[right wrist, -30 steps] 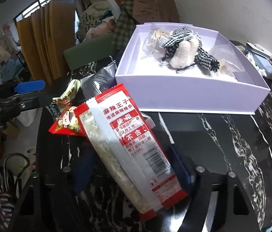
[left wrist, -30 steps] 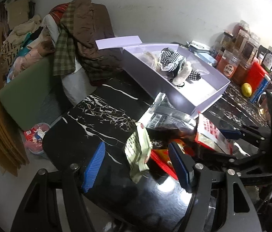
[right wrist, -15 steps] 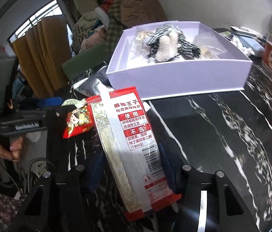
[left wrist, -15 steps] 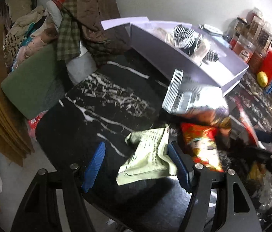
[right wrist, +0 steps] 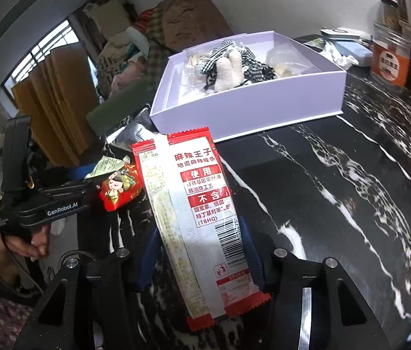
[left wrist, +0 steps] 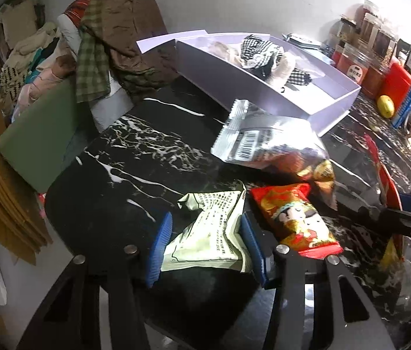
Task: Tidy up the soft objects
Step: 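Lift both packets and carry them over the lavender box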
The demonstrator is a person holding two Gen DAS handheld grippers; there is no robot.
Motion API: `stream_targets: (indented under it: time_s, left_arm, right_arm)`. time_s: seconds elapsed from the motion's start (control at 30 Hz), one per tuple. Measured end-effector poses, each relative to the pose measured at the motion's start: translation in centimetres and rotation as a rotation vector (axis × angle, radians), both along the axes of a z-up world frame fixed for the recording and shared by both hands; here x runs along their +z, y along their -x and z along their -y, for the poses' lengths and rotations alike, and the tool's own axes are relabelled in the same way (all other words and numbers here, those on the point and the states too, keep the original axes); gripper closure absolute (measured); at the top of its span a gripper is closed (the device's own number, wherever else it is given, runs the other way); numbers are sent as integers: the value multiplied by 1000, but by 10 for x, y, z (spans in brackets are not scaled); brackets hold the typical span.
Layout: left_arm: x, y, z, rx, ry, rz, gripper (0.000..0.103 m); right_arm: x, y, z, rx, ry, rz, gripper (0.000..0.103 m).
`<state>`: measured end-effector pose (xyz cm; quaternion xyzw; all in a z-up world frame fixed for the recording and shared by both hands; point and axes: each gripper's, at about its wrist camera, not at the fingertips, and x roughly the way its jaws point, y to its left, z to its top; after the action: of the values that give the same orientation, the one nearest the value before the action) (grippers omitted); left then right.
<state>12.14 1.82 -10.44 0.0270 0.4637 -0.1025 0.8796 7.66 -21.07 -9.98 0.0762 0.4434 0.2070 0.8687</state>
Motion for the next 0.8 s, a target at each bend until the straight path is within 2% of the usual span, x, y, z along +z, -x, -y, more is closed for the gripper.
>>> stream_targets:
  time_s: [0.5, 0.8]
  left_arm:
    - [32, 30, 2, 3, 36, 48, 54]
    - [56, 51, 12, -39, 74, 101, 54]
  right_arm:
    - [3, 24, 14, -60, -69, 11, 52]
    - [10, 46, 21, -85, -98, 38, 52]
